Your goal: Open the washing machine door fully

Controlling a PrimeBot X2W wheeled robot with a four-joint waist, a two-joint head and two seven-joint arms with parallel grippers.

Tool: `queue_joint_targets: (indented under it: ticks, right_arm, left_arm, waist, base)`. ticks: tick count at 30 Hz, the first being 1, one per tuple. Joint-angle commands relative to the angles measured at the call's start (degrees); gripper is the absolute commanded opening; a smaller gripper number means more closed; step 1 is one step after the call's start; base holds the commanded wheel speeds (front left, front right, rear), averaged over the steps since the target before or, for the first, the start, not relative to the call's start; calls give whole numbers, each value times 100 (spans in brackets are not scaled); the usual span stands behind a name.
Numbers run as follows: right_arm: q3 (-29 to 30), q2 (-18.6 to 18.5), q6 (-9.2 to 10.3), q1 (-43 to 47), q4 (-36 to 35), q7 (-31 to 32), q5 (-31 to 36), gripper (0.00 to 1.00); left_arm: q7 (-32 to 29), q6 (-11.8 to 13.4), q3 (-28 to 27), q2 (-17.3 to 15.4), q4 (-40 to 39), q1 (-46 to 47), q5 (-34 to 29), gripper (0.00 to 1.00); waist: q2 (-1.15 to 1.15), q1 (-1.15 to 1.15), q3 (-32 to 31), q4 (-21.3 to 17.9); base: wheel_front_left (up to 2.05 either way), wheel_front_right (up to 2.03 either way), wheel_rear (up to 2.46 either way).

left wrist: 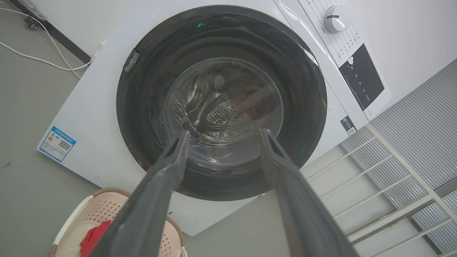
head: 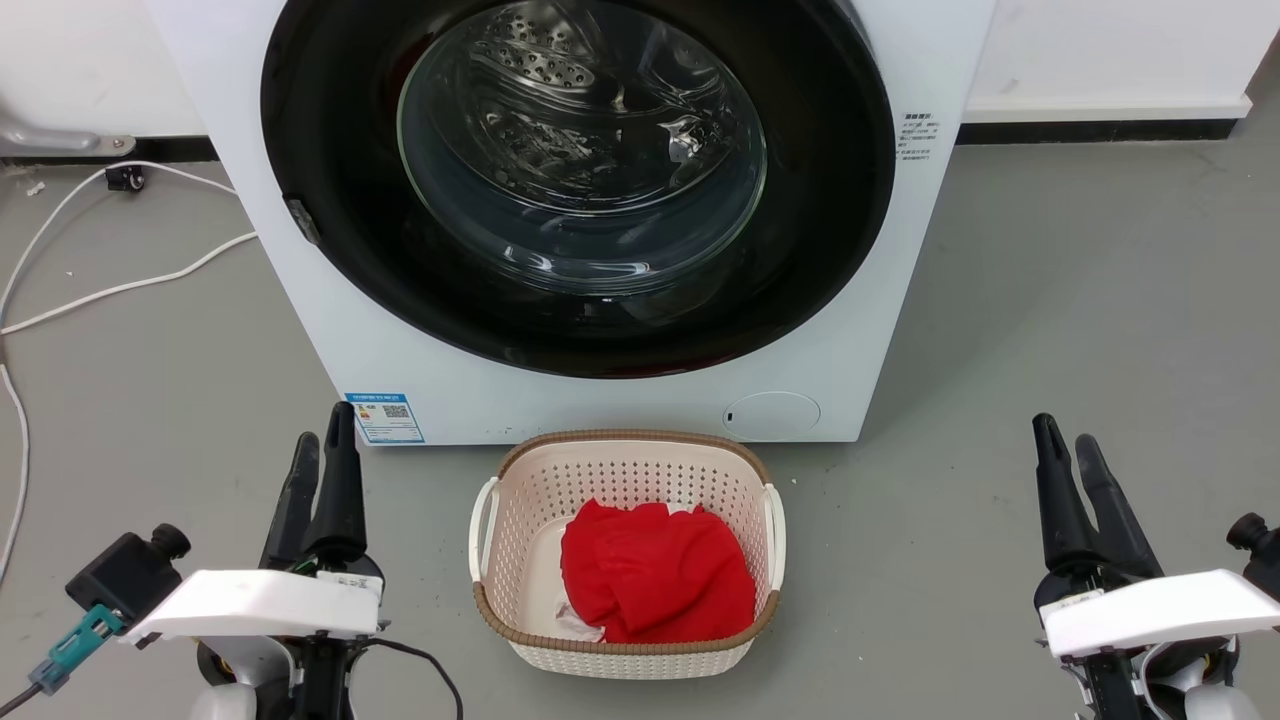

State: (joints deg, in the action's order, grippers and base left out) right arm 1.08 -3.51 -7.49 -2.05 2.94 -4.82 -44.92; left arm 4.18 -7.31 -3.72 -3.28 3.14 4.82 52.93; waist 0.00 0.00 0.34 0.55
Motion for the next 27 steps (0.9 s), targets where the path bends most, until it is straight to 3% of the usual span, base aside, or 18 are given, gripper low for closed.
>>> queue_joint_targets:
  ticks: [1,14,27]
  right_arm:
    - [10,-3,0,-7,-115,-56,278,100]
    - [58,13,0,58,-96,-223,1530,100]
    - [63,28,0,118,-215,-249,2552,100]
  left_arm:
    - [59,-13,37,-60,-109,20,-278,100]
    - [287,-2,181,-151,-25,-20,-1728,100]
    - [486,164,355,-243,-66,-33,-2746,100]
  waist:
    - [0,0,-5,1]
    - [0,0,-16,3]
    - [0,0,-15,19]
  base:
    - [0,0,0]
    - [0,0,0]
    - [0,0,0]
